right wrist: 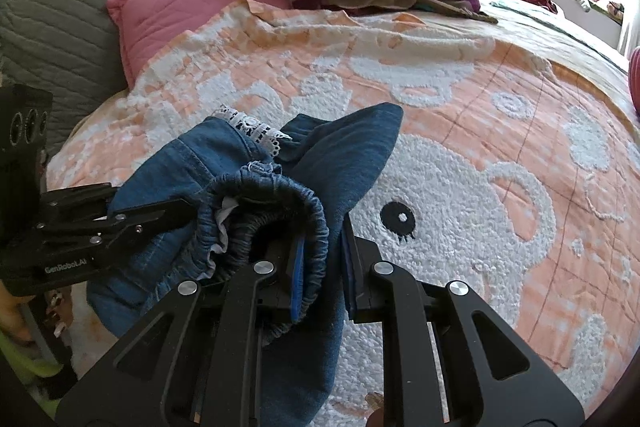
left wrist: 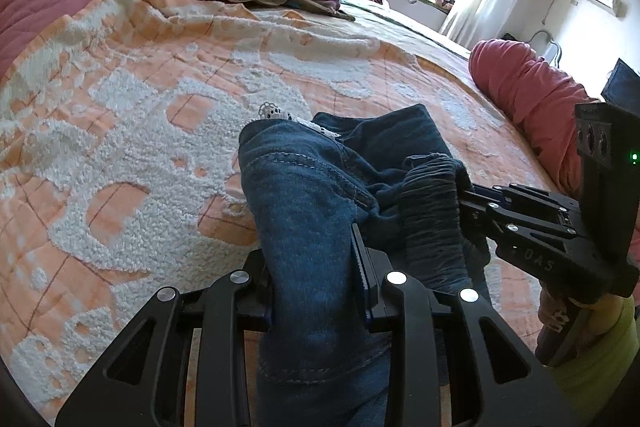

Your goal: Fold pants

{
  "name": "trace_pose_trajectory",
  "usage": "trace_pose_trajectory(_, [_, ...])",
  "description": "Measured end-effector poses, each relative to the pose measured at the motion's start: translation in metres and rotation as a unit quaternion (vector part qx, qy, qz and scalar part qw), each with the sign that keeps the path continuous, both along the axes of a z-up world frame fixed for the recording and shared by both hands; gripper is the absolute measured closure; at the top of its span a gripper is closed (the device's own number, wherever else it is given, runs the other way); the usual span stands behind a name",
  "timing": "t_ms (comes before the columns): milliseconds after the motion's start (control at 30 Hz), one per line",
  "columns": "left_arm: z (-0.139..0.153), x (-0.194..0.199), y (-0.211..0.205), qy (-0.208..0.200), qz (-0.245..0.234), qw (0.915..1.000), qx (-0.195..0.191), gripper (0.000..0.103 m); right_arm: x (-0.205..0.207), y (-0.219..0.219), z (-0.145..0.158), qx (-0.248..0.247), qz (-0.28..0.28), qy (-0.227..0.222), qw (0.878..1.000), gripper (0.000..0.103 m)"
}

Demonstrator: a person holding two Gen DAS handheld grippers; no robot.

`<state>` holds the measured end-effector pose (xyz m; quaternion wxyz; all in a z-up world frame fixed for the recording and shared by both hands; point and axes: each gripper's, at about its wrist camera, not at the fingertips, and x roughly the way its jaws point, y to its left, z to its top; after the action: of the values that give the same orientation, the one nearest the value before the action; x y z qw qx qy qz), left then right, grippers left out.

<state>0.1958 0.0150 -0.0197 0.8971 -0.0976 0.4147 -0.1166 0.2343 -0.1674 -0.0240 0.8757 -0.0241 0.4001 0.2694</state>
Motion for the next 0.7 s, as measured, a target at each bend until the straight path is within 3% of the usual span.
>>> trace_pose_trajectory(700, [-0.024, 0.004, 0.011, 0.019, 0.007, 0.9998, 0.003, 0.067, 0.008, -0.013, -0.032, -0.013, -0.046, 0.05, 0.998, 0.085])
